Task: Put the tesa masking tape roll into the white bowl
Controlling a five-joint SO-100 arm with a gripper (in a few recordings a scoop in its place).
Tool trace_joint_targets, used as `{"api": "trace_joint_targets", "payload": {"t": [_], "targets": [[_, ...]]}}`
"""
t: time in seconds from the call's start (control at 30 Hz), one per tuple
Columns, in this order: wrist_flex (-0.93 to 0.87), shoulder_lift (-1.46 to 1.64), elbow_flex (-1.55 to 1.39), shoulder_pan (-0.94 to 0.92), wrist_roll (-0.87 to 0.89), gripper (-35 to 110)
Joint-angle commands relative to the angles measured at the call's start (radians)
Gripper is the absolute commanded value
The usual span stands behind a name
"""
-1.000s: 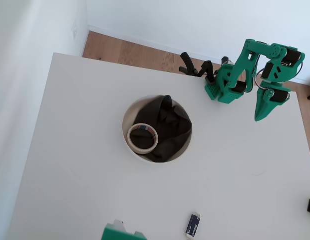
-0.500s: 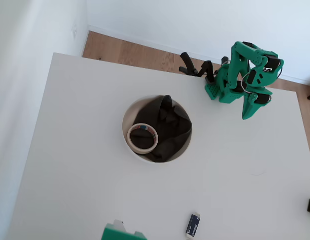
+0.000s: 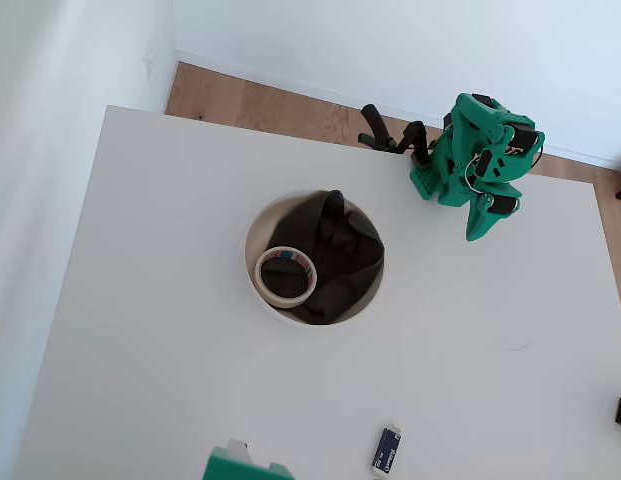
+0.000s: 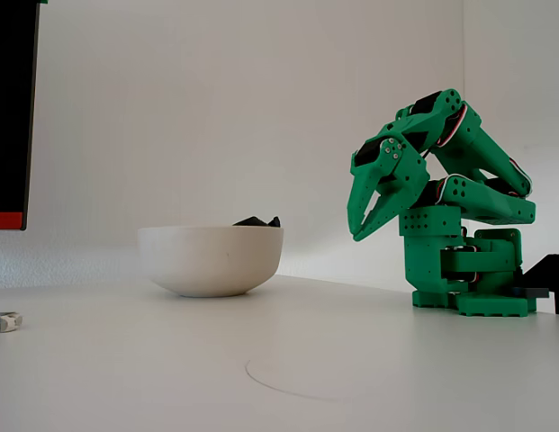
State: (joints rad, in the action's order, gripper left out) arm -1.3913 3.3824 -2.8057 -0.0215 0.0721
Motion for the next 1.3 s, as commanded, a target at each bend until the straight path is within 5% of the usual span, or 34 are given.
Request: {"api": "trace_joint_targets", "payload": {"t": [0.0,1.27], "targets": [[-0.008,0.008,-0.009,-0.012,0.018,-8],[-0.003,0.008,-0.087,0.002,-0.014,-8]]}}
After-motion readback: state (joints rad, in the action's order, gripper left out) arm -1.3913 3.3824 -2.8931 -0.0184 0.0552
